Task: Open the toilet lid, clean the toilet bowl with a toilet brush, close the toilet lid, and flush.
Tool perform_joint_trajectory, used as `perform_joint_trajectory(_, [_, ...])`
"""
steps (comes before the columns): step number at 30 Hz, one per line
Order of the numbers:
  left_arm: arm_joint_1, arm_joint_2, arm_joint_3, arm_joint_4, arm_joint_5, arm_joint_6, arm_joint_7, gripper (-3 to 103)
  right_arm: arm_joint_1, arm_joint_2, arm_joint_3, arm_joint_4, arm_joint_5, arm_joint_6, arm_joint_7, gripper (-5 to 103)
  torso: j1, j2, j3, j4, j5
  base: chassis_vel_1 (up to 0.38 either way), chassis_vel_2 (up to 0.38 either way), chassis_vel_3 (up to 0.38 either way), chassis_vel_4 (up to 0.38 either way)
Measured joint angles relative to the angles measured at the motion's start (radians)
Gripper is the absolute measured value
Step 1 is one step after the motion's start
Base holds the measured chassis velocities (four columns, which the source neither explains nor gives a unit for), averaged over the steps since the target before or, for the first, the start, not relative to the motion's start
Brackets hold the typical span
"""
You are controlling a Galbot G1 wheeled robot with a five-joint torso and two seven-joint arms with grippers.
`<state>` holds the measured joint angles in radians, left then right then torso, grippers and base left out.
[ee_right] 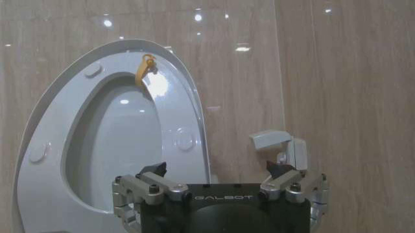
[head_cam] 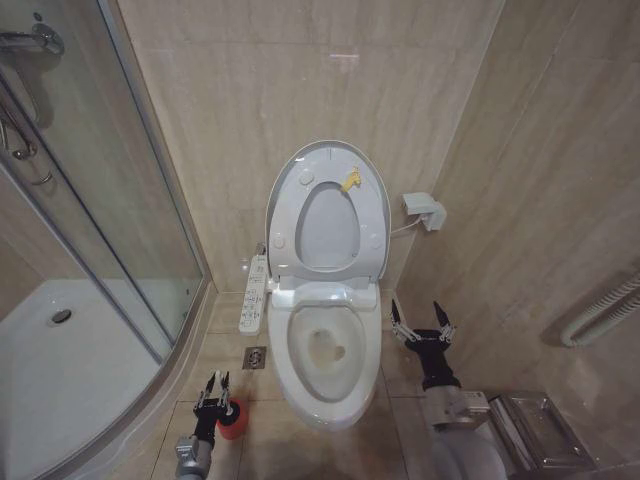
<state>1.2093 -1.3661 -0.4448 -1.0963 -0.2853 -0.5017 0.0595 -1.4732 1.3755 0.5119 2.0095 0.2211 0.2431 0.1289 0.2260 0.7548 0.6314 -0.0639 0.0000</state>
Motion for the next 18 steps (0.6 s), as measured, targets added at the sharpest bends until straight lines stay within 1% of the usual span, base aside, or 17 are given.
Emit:
perform_joint_trajectory(3, [-0.001, 0.001, -0.003, 0.002, 0.000, -0.001, 0.001, 41, 0.000, 0.000, 0.000, 0.000, 0.000, 0.000, 0.000, 100, 0.000, 0.000, 0.000, 0.0000, 0.0000, 0.000, 0.000, 0.000, 0.000])
perform_joint_trajectory(4, [-0.002, 0.002, -0.003, 0.002, 0.000, -0.001, 0.001, 21, 0.000, 0.000, 0.000, 0.000, 0.000, 0.000, 0.000, 100, 0.000, 0.000, 0.000, 0.0000, 0.0000, 0.000, 0.000, 0.000, 0.000])
perform_joint_trajectory(11, [0.000, 0.006, -0.005, -0.011, 0.004, -0.004, 0.001, 21, 0.000, 0.000, 0.000, 0.000, 0.000, 0.000, 0.000, 100, 0.000, 0.000, 0.000, -0.0001, -0.0001, 0.000, 0.000, 0.000, 0.000])
perform_joint_trajectory(18, [0.027, 0.010, -0.009, -0.056, 0.064, -0.009, -0.012, 21, 0.000, 0.000, 0.000, 0.000, 0.000, 0.000, 0.000, 100, 0.000, 0.000, 0.000, -0.0001, 0.0000, 0.000, 0.000, 0.000, 0.000])
